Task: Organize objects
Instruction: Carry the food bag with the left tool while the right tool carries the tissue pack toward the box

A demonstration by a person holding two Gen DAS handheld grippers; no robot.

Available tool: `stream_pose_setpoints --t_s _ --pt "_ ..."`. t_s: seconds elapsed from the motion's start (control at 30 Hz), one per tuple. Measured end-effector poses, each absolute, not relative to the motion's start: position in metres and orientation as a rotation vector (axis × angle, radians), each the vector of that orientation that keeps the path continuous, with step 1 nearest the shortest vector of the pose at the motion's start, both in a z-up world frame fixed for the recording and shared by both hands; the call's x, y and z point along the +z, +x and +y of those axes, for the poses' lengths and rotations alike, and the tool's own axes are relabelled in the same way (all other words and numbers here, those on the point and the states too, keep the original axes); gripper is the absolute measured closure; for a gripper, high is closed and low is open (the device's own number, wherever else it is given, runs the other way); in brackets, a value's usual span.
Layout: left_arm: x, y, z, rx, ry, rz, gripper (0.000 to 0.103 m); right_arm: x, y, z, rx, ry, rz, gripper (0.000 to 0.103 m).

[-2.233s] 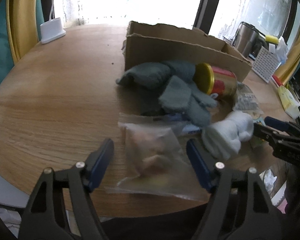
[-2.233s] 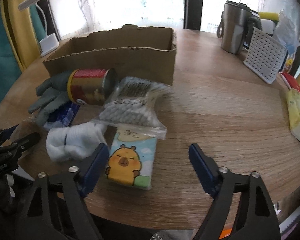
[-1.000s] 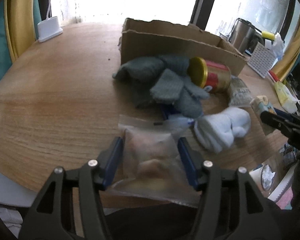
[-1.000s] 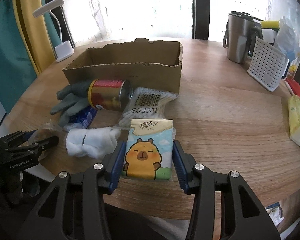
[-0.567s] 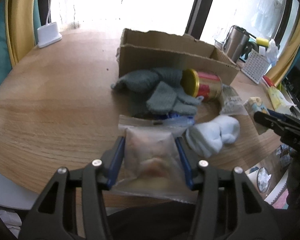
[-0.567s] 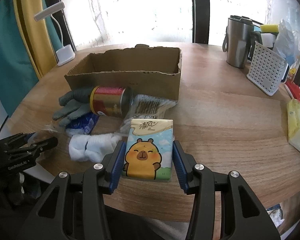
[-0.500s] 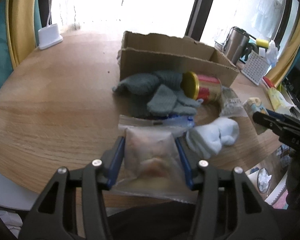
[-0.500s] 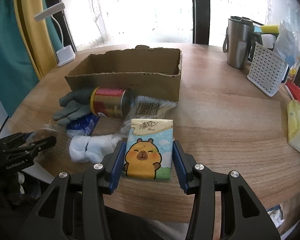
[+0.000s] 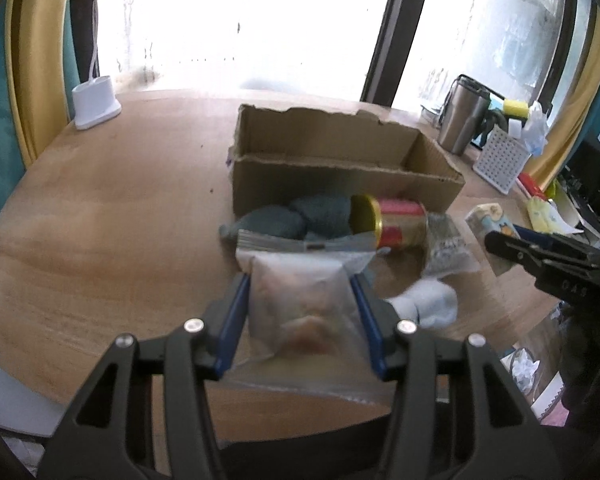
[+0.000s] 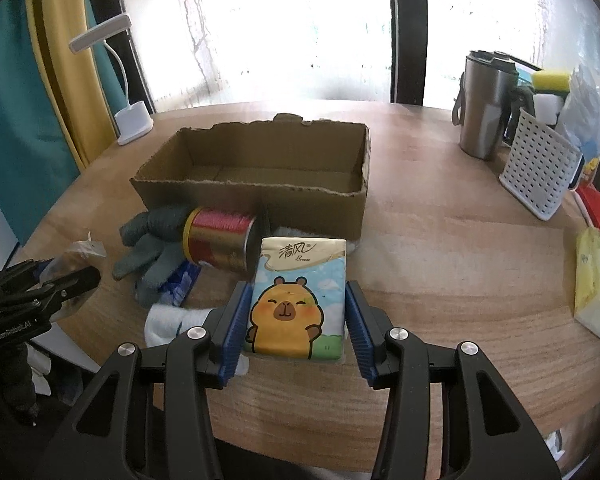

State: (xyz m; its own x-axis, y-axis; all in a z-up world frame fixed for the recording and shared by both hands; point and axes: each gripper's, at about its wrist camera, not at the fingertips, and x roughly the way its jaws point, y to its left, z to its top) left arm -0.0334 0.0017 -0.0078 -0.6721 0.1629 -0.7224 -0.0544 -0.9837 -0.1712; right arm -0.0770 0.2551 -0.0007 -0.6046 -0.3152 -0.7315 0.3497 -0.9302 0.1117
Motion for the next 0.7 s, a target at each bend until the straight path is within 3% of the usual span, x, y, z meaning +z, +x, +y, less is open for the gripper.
stream_pose_setpoints --t_s 0.7 --pt "0.015 -0.077 0.015 2.749 -1.152 -0.183 0.051 0.017 -0.115 0.255 -2.532 1.128 0.057 0.054"
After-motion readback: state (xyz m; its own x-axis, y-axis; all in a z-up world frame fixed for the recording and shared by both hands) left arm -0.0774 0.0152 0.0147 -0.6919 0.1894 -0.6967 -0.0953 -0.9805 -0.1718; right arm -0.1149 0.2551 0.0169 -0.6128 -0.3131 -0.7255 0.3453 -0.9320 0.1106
